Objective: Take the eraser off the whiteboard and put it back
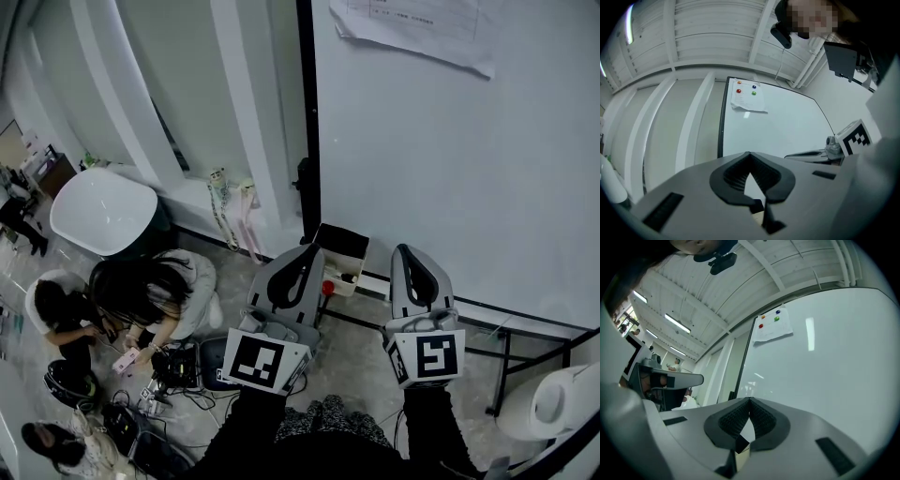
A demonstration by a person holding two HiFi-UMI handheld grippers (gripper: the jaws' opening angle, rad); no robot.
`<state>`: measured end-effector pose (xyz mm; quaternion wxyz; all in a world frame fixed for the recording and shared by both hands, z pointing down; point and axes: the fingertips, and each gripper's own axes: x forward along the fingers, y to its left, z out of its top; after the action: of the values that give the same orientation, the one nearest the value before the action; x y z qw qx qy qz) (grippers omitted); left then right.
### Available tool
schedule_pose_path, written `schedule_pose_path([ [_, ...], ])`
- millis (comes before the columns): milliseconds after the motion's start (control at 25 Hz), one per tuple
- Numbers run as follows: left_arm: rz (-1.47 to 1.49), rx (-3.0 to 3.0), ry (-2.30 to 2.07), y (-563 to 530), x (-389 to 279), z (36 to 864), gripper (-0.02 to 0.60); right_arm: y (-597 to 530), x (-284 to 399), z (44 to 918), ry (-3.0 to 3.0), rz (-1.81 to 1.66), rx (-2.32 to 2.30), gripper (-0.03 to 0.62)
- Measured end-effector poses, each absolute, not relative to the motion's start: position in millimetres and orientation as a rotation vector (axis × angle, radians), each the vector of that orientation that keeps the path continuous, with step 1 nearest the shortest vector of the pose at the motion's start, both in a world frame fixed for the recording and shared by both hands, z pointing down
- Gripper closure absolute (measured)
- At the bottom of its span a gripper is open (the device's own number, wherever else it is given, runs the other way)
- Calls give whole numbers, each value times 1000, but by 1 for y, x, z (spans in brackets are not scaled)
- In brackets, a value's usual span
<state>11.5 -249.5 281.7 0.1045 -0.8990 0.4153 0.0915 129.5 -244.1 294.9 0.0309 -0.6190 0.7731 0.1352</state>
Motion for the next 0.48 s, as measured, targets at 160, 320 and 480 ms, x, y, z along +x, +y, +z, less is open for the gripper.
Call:
schedule_pose_path([
  [160, 266, -2647, 1229, -236, 15, 282, 580, -229, 133, 295, 2381, 398, -1899, 586],
  [320, 268, -2637, 1235, -227, 17, 279, 580, -220, 137, 295, 2382, 364, -1876, 586],
  [480, 273, -2620, 1236, -218, 16, 274, 580, -211, 140, 290, 2370, 377, -1874, 586],
])
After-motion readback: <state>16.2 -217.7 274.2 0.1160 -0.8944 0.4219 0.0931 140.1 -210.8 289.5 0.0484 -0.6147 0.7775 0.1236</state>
